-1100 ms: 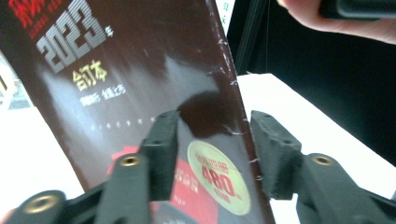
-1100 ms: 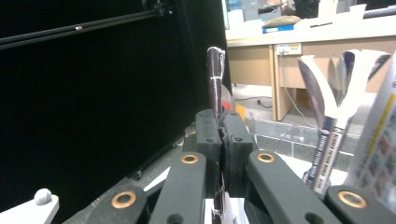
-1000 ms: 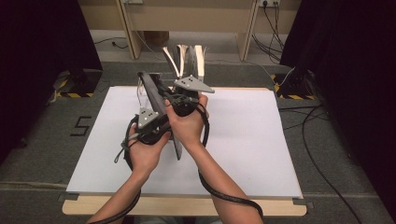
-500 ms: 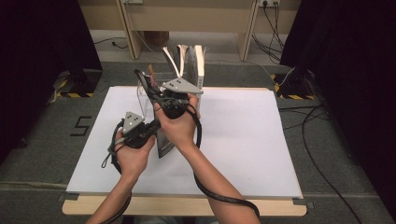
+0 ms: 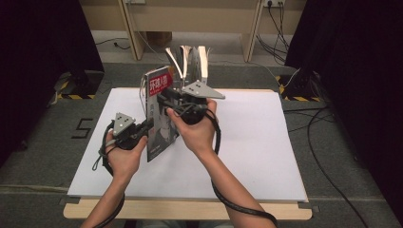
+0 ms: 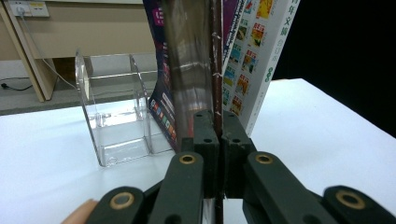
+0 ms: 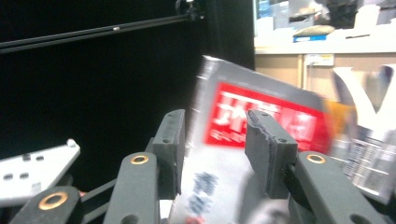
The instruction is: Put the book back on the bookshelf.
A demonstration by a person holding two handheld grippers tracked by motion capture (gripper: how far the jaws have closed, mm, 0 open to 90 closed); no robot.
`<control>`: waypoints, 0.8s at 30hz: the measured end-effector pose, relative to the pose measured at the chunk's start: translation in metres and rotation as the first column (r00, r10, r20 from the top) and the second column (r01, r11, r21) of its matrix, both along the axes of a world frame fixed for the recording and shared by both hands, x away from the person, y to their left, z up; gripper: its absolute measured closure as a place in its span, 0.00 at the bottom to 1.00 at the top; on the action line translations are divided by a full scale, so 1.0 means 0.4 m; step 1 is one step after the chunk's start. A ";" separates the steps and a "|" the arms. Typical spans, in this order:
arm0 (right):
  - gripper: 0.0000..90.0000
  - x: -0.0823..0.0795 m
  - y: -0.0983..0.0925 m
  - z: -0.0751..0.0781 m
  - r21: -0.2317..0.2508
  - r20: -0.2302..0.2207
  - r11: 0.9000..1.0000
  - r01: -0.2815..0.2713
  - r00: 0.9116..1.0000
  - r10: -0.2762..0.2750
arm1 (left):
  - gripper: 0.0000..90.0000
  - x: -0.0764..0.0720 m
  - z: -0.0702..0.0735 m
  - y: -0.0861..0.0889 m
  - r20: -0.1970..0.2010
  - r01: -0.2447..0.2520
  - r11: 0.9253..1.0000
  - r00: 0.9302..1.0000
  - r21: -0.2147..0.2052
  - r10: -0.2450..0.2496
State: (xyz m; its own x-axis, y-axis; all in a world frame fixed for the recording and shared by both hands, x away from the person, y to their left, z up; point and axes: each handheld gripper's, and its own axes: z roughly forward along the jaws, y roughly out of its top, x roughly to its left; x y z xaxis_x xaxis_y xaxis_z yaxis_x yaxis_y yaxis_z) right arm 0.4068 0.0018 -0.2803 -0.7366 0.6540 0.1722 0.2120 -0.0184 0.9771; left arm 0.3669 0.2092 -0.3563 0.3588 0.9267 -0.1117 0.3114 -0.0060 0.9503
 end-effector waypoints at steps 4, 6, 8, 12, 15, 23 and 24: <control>0.65 -0.006 -0.077 -0.025 -0.024 -0.010 0.999 0.046 0.999 -0.046 | 0.96 -0.003 0.007 0.016 0.010 -0.011 1.000 1.000 0.003 0.011; 0.65 -0.007 -0.121 -0.046 -0.027 -0.029 0.997 0.072 0.997 -0.073 | 0.96 -0.004 0.009 0.022 0.013 -0.015 1.000 1.000 -0.001 0.015; 0.65 -0.008 -0.168 -0.070 -0.042 -0.038 0.994 0.103 0.994 -0.104 | 0.97 -0.005 0.010 0.028 0.012 -0.016 1.000 1.000 -0.007 0.016; 0.65 -0.015 -0.262 -0.130 -0.056 -0.070 0.983 0.174 0.982 -0.177 | 0.97 -0.002 0.014 0.042 0.015 -0.024 0.999 1.000 -0.021 0.024; 0.65 -0.022 -0.326 -0.181 -0.076 -0.107 0.972 0.223 0.967 -0.230 | 0.97 -0.002 0.018 0.052 0.019 -0.030 0.999 0.999 -0.023 0.031; 0.65 -0.040 -0.465 -0.292 -0.108 -0.209 0.940 0.324 0.917 -0.340 | 0.97 0.008 0.009 0.076 0.000 -0.045 0.999 0.999 -0.028 0.045; 0.65 -0.044 -0.476 -0.302 -0.110 -0.214 0.937 0.333 0.912 -0.349 | 0.97 0.009 0.008 0.079 0.000 -0.050 0.998 0.999 -0.028 0.050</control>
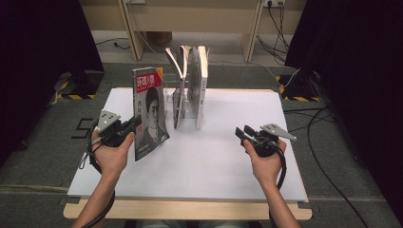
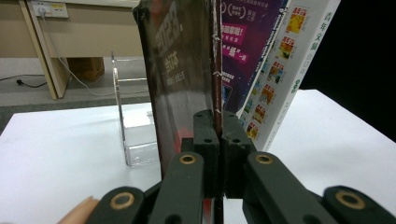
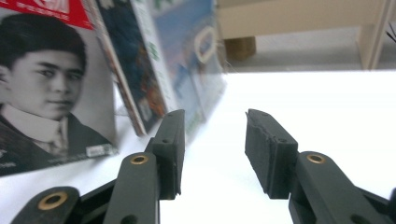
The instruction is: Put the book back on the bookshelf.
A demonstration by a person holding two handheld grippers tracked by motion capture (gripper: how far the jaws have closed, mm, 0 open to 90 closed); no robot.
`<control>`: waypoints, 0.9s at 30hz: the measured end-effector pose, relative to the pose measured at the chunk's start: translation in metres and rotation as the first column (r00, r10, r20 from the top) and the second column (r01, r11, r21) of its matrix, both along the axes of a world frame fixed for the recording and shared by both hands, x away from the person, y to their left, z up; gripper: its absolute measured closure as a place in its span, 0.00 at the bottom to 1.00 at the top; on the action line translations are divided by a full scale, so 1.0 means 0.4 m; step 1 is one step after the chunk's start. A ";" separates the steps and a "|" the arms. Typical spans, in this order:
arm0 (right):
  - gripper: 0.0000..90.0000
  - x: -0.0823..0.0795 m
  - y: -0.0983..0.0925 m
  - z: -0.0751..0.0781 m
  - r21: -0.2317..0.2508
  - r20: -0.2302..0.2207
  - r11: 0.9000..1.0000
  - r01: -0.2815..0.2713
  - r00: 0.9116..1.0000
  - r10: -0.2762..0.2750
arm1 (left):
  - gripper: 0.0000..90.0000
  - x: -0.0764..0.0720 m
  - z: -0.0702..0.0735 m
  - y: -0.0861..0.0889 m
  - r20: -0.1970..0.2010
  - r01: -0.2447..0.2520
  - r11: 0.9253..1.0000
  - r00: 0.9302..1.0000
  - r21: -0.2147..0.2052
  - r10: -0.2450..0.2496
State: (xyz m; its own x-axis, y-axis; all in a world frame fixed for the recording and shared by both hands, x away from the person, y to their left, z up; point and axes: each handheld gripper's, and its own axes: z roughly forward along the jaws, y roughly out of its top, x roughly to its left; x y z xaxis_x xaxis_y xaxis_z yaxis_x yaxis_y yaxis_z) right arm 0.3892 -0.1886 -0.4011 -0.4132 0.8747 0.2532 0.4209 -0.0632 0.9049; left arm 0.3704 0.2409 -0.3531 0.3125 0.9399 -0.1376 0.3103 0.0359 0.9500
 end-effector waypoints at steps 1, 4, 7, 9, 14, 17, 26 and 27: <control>0.66 -0.004 -0.011 -0.010 -0.002 -0.006 1.000 0.009 1.000 -0.009 | 0.97 0.001 0.000 0.003 -0.001 -0.003 1.000 1.000 0.001 0.003; 0.66 -0.018 -0.037 -0.040 -0.009 -0.033 1.000 0.030 0.999 -0.030 | 0.97 0.002 0.000 0.011 -0.003 -0.004 1.000 1.000 -0.004 0.004; 0.66 -0.035 -0.063 -0.074 -0.011 -0.057 0.998 0.056 0.997 -0.056 | 0.97 0.003 0.004 0.014 -0.002 -0.006 1.000 1.000 0.007 0.006; 0.66 -0.045 -0.080 -0.094 -0.013 -0.066 0.997 0.076 0.995 -0.077 | 0.97 0.006 0.005 0.015 -0.004 -0.004 1.000 1.000 0.009 0.004; 0.66 -0.067 -0.113 -0.134 -0.003 -0.099 0.994 0.110 0.989 -0.109 | 0.97 0.016 0.007 0.018 -0.007 -0.008 1.000 1.000 0.006 0.008; 0.66 -0.075 -0.125 -0.147 -0.007 -0.111 0.993 0.119 0.987 -0.119 | 0.97 0.019 0.009 0.025 -0.006 -0.017 1.000 1.000 -0.002 0.017; 0.67 -0.080 -0.135 -0.151 0.000 -0.106 0.991 0.136 0.985 -0.135 | 0.97 0.017 0.014 0.045 -0.008 -0.026 0.999 1.000 -0.018 0.026; 0.67 -0.080 -0.137 -0.152 -0.004 -0.103 0.991 0.136 0.985 -0.135 | 0.97 0.017 0.016 0.046 -0.007 -0.027 1.000 1.000 -0.015 0.027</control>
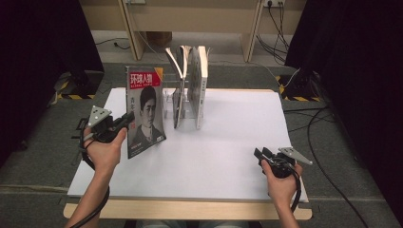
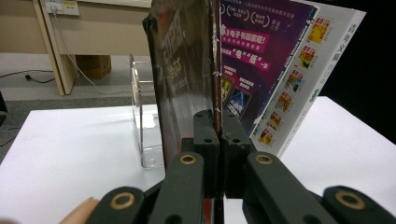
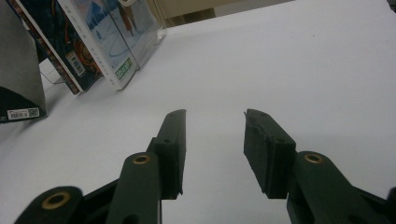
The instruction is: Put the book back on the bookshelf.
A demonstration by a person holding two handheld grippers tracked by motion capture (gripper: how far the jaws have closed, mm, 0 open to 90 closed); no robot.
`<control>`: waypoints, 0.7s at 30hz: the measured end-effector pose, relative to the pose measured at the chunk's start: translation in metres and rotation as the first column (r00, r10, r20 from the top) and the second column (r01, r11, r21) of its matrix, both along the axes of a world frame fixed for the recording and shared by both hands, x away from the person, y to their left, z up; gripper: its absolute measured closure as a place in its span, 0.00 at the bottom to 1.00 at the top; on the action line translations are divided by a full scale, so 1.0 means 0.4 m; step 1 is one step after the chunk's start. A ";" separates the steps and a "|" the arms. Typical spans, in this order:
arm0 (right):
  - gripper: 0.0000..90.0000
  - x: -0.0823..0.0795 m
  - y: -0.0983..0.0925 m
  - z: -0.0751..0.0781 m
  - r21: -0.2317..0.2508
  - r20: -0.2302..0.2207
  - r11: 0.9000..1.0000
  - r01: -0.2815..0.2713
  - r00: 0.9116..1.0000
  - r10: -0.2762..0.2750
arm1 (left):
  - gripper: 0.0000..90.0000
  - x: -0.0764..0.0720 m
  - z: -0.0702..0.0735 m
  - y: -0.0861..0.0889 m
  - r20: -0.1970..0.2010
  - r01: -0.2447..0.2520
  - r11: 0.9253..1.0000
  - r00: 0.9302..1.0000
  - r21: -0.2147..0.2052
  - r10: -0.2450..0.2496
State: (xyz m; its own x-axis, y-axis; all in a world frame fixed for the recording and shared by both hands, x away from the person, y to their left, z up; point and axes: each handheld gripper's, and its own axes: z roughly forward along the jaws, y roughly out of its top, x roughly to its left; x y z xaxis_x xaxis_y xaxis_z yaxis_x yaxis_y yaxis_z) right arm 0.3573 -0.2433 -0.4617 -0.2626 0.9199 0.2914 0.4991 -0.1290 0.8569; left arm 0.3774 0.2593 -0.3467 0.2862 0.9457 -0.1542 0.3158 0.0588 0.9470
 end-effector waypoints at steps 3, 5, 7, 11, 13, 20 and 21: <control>0.67 0.000 -0.002 -0.004 0.004 -0.004 1.000 0.005 1.000 -0.005 | 0.97 0.000 0.005 0.005 0.005 -0.006 1.000 1.000 0.007 0.006; 0.67 0.000 -0.003 -0.006 0.008 -0.008 1.000 0.008 1.000 -0.008 | 0.97 0.003 0.008 0.010 0.007 -0.010 1.000 1.000 0.009 0.010; 0.67 0.000 -0.004 -0.007 0.004 -0.006 1.000 0.007 1.000 -0.007 | 0.97 0.007 0.010 0.014 0.005 -0.014 1.000 1.000 0.012 0.014; 0.67 0.000 -0.004 -0.008 0.002 -0.005 1.000 0.005 1.000 -0.005 | 0.97 0.015 0.013 0.017 0.004 -0.018 1.000 1.000 0.017 0.018; 0.67 0.000 -0.003 -0.008 0.002 -0.005 1.000 0.007 1.000 -0.007 | 0.97 0.022 0.013 0.019 0.004 -0.020 1.000 1.000 0.013 0.020; 0.67 -0.003 -0.008 -0.010 0.006 -0.009 1.000 0.013 1.000 -0.013 | 0.97 0.051 0.021 0.021 -0.005 -0.027 1.000 1.000 0.003 0.027; 0.67 -0.003 -0.009 -0.010 0.007 -0.008 1.000 0.014 1.000 -0.014 | 0.97 0.055 0.022 0.021 -0.007 -0.029 1.000 1.000 0.003 0.029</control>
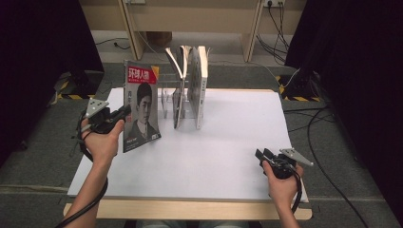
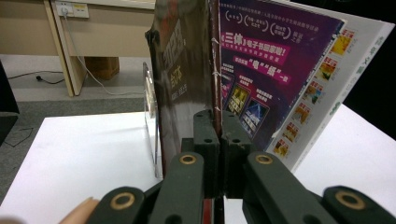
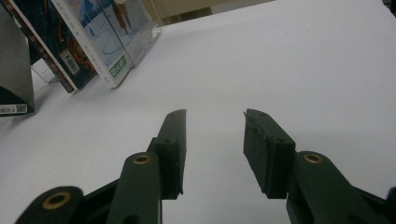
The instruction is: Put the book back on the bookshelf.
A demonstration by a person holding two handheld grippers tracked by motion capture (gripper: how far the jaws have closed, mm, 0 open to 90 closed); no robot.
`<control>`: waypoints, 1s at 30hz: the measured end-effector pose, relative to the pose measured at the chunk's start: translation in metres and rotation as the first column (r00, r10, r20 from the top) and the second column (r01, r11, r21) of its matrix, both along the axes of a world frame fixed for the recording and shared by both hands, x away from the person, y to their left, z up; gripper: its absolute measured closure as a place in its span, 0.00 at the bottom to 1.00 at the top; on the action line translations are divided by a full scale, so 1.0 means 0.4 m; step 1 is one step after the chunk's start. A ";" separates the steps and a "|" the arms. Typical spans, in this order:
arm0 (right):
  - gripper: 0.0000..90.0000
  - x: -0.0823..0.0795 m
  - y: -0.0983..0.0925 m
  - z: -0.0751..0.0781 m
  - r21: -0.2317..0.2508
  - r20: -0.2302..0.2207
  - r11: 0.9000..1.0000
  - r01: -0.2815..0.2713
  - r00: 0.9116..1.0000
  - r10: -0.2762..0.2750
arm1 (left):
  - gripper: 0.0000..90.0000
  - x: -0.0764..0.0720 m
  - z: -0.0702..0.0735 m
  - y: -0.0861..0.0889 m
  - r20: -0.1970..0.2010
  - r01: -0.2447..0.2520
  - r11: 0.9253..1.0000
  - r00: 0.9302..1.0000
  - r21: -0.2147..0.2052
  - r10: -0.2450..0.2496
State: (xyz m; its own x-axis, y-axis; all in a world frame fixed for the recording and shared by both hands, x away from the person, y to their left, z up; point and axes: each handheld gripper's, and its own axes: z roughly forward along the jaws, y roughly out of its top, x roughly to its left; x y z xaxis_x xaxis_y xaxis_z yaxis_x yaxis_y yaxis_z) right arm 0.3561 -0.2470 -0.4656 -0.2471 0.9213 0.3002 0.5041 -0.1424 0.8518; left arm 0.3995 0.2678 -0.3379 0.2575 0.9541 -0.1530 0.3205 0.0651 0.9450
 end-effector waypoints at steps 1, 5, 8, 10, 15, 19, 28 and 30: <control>0.67 0.000 -0.001 0.000 0.000 0.001 1.000 0.000 1.000 0.000 | 0.97 0.007 0.001 -0.001 -0.001 -0.004 1.000 1.000 -0.002 0.004; 0.67 0.000 -0.003 0.001 -0.001 0.003 1.000 0.001 1.000 -0.001 | 0.97 0.032 0.008 -0.006 -0.003 -0.007 1.000 1.000 0.003 0.007; 0.67 0.001 -0.004 -0.002 -0.007 0.004 1.000 0.001 1.000 -0.001 | 0.97 0.048 0.015 -0.011 -0.003 -0.008 1.000 1.000 -0.002 0.008; 0.67 0.001 -0.004 -0.003 -0.004 0.001 1.000 0.003 1.000 -0.003 | 0.97 0.058 0.020 -0.016 -0.002 -0.009 1.000 1.000 -0.001 0.009; 0.67 0.001 -0.004 -0.003 -0.006 0.002 1.000 0.002 1.000 -0.002 | 0.97 0.084 0.027 -0.026 -0.005 -0.013 1.000 1.000 -0.011 0.013; 0.67 0.000 -0.006 -0.004 -0.007 0.003 1.000 0.001 1.000 -0.001 | 0.97 0.112 0.035 -0.034 -0.013 -0.016 1.000 1.000 -0.017 0.016; 0.67 0.003 -0.008 -0.009 -0.009 0.002 1.000 0.001 1.000 -0.001 | 0.97 0.166 0.069 -0.054 -0.012 -0.017 0.999 1.000 -0.030 0.017; 0.67 0.004 -0.008 -0.009 -0.008 0.002 1.000 0.000 1.000 0.000 | 0.97 0.184 0.077 -0.059 -0.011 -0.022 0.999 1.000 -0.030 0.021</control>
State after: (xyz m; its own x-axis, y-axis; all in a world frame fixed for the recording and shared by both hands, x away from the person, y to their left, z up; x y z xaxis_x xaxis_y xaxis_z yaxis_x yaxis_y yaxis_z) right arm 0.3576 -0.2501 -0.4693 -0.2473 0.9237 0.2927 0.5027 -0.1359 0.8537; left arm 0.4730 0.2442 -0.3073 0.2351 0.9542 -0.1848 0.3288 0.1009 0.9390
